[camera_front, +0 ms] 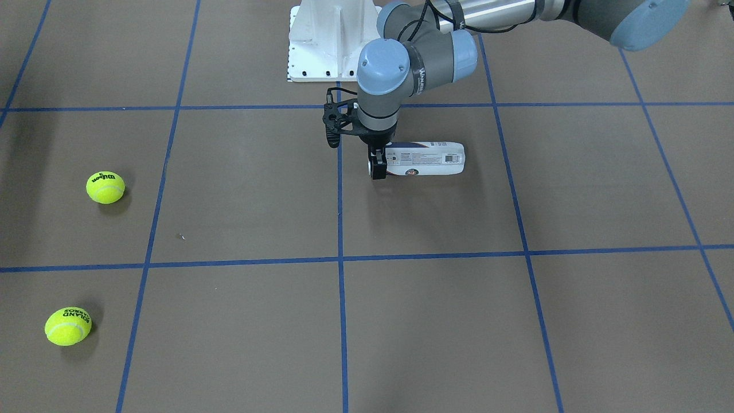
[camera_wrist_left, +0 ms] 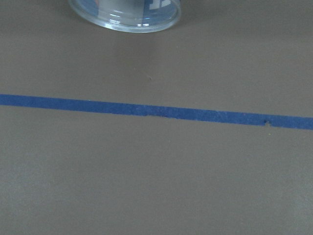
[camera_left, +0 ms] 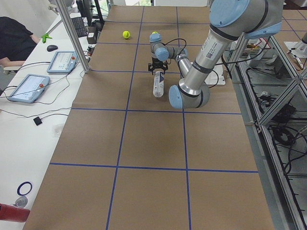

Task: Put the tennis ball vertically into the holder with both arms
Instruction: 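Lower the left gripper and close it around the can's open end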

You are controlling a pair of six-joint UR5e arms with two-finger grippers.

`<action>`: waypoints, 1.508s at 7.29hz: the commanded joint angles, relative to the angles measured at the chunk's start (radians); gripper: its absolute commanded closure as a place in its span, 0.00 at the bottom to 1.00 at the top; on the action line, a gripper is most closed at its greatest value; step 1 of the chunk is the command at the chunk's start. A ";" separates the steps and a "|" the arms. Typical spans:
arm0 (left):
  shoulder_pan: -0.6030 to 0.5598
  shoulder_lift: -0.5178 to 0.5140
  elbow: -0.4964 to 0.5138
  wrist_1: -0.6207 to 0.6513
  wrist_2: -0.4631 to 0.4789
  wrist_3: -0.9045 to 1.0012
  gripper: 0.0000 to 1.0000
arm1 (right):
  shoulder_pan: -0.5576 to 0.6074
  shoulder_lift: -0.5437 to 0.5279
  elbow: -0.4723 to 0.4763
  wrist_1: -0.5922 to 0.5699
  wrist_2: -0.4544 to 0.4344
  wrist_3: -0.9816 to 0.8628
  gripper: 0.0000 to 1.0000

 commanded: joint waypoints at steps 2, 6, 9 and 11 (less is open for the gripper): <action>0.011 -0.001 0.003 0.000 0.007 -0.001 0.01 | 0.000 0.002 -0.004 0.000 0.000 0.000 0.01; 0.016 -0.005 0.034 -0.025 0.007 -0.001 0.01 | 0.000 0.002 -0.005 0.000 0.000 0.000 0.01; 0.016 -0.013 0.042 -0.036 0.008 -0.004 0.02 | 0.000 0.002 0.004 0.000 0.000 0.000 0.01; 0.014 -0.013 0.042 -0.034 0.022 -0.006 0.18 | 0.000 0.002 0.005 0.000 0.000 0.002 0.01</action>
